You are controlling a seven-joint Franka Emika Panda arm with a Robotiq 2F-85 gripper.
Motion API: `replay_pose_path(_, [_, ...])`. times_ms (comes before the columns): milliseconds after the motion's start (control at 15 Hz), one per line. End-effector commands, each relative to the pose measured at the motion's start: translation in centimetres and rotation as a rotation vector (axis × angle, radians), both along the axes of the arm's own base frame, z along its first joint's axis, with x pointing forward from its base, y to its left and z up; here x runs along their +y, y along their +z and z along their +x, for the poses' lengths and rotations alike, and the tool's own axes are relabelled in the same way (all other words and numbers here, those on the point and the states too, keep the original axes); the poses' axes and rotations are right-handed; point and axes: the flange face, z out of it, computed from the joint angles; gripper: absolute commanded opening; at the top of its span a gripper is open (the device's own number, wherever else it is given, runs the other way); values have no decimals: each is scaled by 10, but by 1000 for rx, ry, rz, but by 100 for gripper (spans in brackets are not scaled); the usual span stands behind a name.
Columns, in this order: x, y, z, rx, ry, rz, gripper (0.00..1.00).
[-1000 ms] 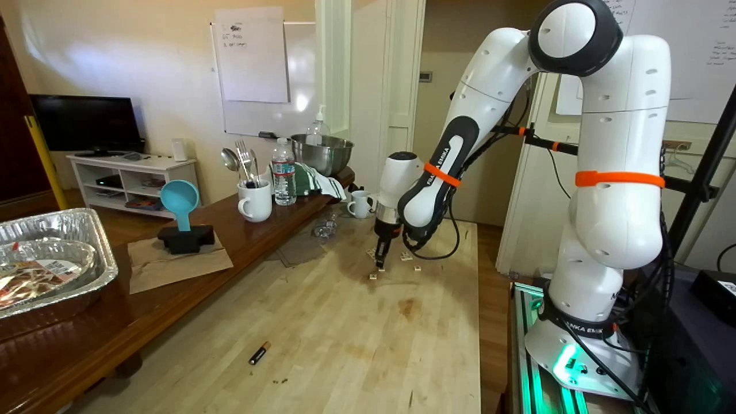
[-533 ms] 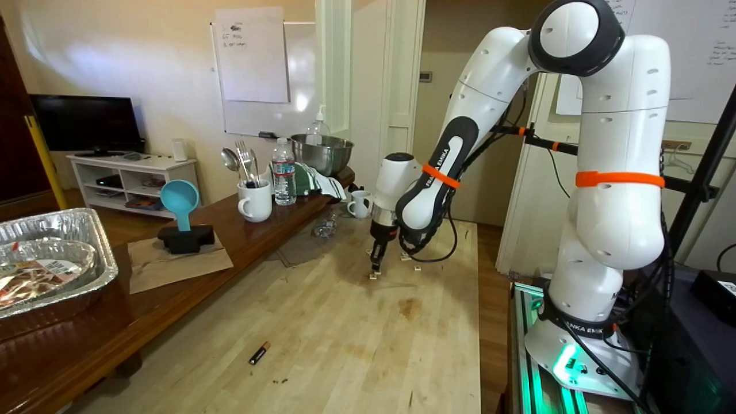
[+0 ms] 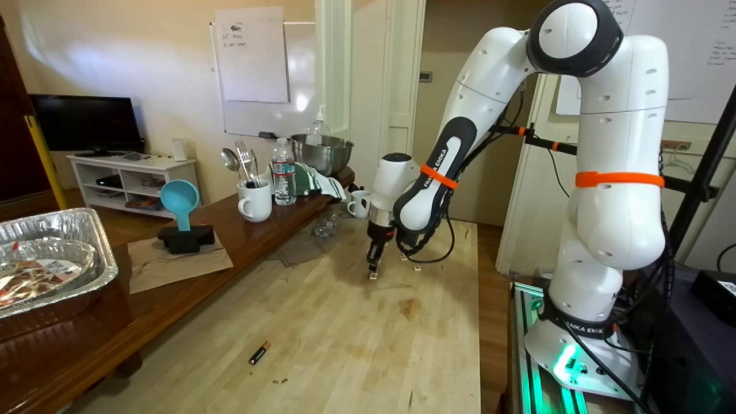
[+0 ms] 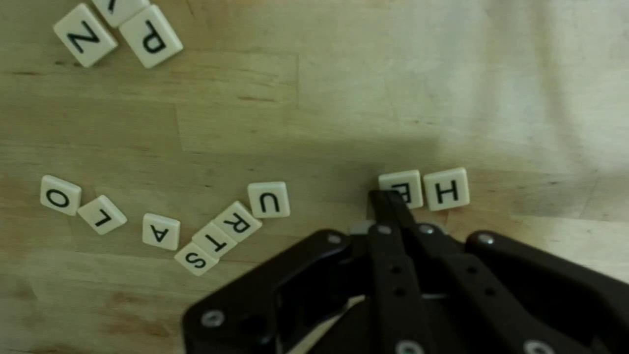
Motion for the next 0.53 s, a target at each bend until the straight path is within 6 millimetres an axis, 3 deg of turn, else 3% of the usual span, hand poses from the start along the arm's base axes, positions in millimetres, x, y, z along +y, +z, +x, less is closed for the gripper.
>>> replay_pose_path(0, [12, -28, 0, 54, -17, 11, 0])
replay_pose_path(467, [13, -27, 1, 50, -4, 5, 0])
